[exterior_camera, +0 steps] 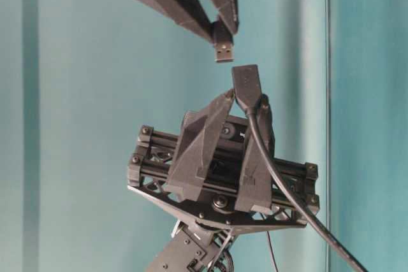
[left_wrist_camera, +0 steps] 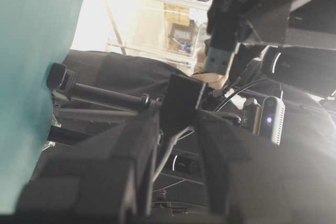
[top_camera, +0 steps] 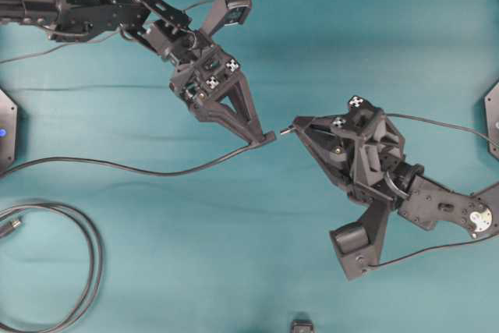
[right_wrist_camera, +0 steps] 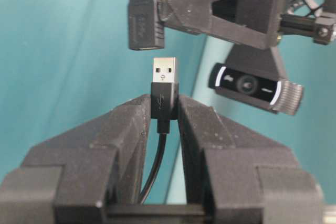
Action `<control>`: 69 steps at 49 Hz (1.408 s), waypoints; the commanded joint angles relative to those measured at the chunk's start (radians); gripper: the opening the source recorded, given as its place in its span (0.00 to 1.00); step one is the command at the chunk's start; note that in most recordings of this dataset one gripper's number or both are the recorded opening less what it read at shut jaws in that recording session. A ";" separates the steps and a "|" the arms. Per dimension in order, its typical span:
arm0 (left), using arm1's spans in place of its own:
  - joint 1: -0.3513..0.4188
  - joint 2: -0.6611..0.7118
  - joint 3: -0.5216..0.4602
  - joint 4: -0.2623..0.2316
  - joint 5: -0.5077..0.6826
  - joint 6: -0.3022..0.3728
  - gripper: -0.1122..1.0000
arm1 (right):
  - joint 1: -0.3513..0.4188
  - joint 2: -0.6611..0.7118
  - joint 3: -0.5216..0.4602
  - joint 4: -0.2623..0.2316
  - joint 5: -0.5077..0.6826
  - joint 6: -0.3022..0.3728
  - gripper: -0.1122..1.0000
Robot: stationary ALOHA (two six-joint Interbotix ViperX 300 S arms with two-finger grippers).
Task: Insert the USB using both arms.
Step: 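Align the USB-A plug under the socket and push them together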
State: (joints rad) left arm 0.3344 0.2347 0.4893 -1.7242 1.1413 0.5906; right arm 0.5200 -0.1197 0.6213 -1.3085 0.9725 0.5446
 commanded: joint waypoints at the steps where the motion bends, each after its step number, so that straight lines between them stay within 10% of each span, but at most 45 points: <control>1: -0.002 -0.020 -0.020 0.003 0.000 -0.011 0.34 | 0.000 -0.009 -0.025 0.011 -0.006 0.005 0.30; 69: -0.003 -0.018 -0.040 0.020 -0.014 -0.034 0.34 | -0.028 -0.008 -0.021 0.037 -0.049 0.003 0.30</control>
State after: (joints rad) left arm 0.3252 0.2347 0.4633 -1.7058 1.1229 0.5660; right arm 0.4955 -0.1197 0.6213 -1.2701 0.9235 0.5461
